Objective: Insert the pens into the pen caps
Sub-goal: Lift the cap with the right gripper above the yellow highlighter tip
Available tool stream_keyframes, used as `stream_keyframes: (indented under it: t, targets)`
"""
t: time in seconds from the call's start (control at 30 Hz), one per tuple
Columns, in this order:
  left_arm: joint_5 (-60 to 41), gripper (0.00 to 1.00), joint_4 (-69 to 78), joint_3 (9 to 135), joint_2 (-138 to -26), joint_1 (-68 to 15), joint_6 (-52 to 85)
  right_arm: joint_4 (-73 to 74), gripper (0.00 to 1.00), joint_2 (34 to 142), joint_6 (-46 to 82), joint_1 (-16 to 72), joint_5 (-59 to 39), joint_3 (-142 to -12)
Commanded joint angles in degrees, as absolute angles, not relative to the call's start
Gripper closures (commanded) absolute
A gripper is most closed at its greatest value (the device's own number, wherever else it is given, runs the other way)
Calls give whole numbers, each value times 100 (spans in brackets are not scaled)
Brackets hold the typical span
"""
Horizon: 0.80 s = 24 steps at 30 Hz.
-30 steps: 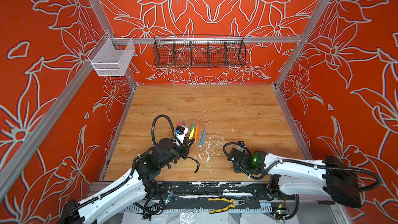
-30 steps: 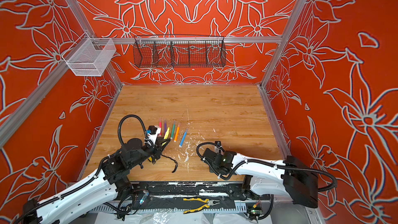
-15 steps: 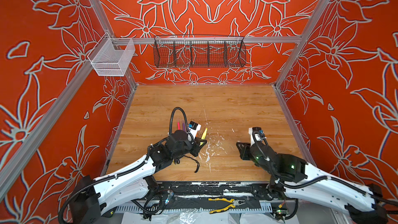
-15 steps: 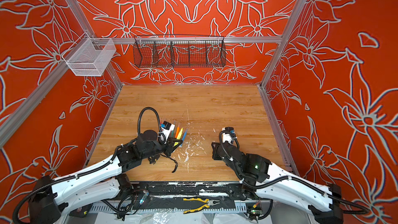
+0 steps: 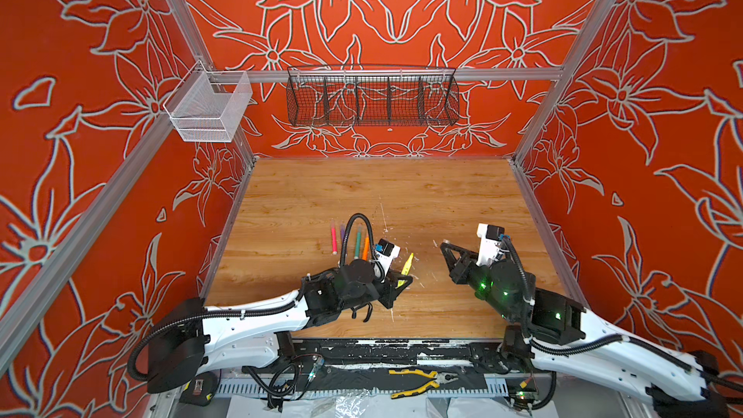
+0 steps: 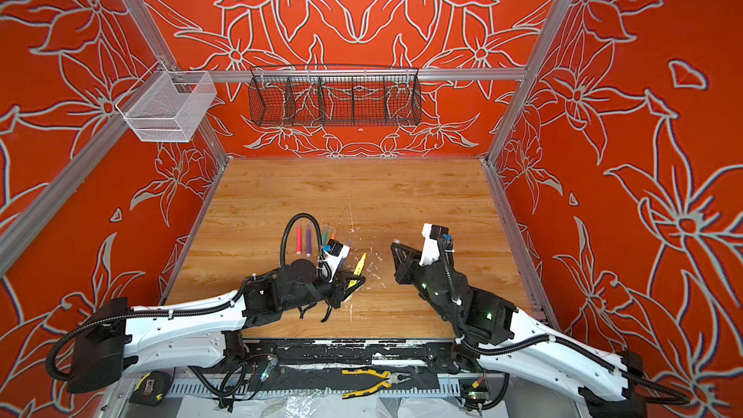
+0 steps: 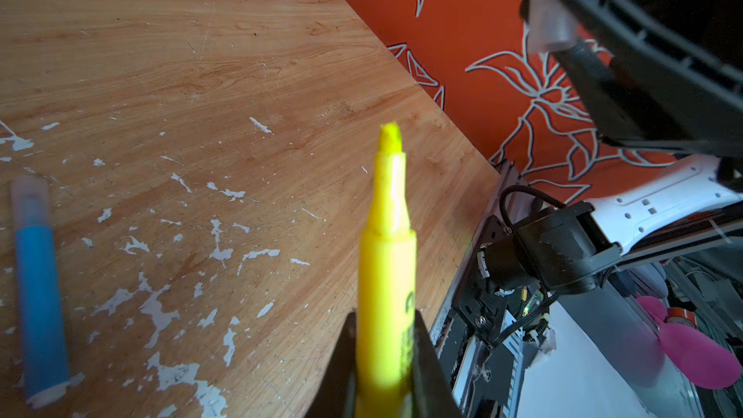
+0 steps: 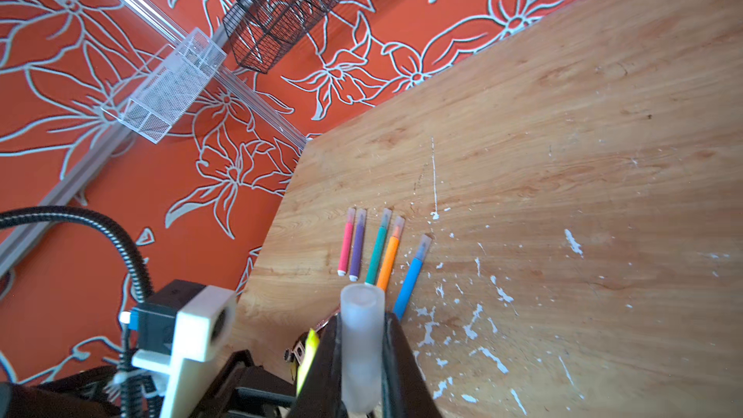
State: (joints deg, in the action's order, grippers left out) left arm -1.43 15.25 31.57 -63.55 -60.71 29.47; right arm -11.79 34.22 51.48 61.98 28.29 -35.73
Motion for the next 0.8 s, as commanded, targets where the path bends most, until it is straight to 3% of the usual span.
stream_keyframes:
  t: [0.0,0.77]
  targets:
    - [-95,100,1863,3404,-6535,-6135,3051,-554,92,3625,5093,6178,2774,-3564]
    - [-112,100,1918,3551,-6767,-6196,3030,201,91,4303,5172,6178,2514,-3400]
